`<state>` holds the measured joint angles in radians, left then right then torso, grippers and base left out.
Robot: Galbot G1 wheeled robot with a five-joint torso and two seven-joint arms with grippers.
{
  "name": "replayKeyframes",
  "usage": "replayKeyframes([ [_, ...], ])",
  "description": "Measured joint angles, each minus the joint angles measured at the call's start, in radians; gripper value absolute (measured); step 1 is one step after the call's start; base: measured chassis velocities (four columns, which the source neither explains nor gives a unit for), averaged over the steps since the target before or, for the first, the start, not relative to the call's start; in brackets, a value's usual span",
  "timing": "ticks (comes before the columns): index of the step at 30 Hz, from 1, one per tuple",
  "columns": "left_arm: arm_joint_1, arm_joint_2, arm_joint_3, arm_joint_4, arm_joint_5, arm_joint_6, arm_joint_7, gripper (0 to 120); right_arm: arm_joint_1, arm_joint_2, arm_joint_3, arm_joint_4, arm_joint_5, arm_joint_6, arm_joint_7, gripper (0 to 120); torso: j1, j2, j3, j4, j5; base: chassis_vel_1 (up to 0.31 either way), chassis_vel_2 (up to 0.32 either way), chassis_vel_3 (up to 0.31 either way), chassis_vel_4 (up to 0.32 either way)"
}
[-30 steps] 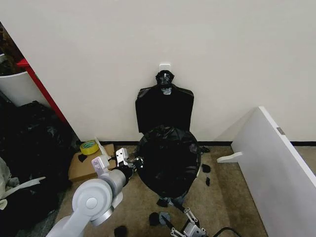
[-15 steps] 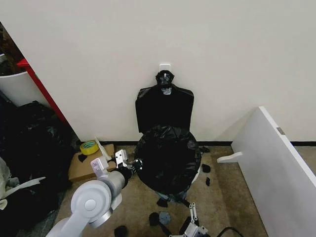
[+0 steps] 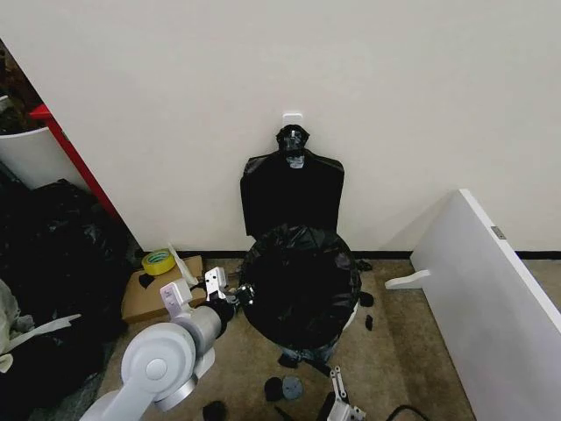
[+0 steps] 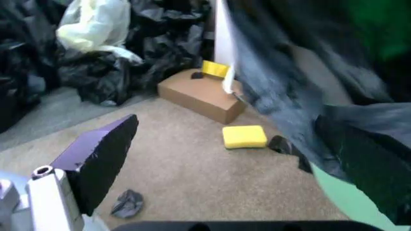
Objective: Place the garbage bag over the trash bin.
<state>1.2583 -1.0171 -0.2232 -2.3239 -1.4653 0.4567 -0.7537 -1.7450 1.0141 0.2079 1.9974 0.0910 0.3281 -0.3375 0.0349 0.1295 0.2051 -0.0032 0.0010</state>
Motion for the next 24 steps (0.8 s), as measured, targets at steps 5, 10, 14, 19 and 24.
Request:
replayKeyframes([
  [5, 0.013, 0.001, -0.002, -0.012, -0.002, 0.008, 0.003, 0, 0.032, -0.003, -0.001, -0.010, 0.044, -0.021, 0.021, 100, 0.000, 0.000, 0.000, -0.0001, -0.0002, 0.000, 0.000, 0.000, 0.000],
  [10, 0.019, -0.001, -0.002, -0.015, -0.003, 0.011, 0.003, 0, 0.046, -0.004, -0.004, -0.014, 0.050, -0.031, 0.026, 100, 0.000, 0.000, 0.000, 0.0000, -0.0003, 0.000, 0.000, 0.000, 0.000],
  [14, 0.020, -0.002, -0.002, -0.017, -0.005, 0.013, 0.003, 0, 0.054, 0.000, -0.006, -0.026, 0.043, -0.031, 0.030, 100, 0.000, 0.000, 0.000, -0.0001, -0.0002, 0.000, 0.000, 0.000, 0.000],
  [19, 0.014, -0.003, -0.003, 0.005, 0.018, -0.004, 0.007, 0, 0.016, -0.004, 0.012, 0.005, 0.017, -0.002, 0.024, 100, 0.000, 0.000, 0.000, 0.0000, -0.0002, 0.000, 0.000, 0.000, 0.000],
  [24, -0.026, -0.016, -0.004, 0.079, 0.035, -0.041, 0.007, 0, -0.046, -0.018, 0.033, 0.033, -0.032, 0.061, -0.015, 100, 0.000, 0.000, 0.000, -0.0002, -0.0003, 0.000, 0.000, 0.000, 0.000],
])
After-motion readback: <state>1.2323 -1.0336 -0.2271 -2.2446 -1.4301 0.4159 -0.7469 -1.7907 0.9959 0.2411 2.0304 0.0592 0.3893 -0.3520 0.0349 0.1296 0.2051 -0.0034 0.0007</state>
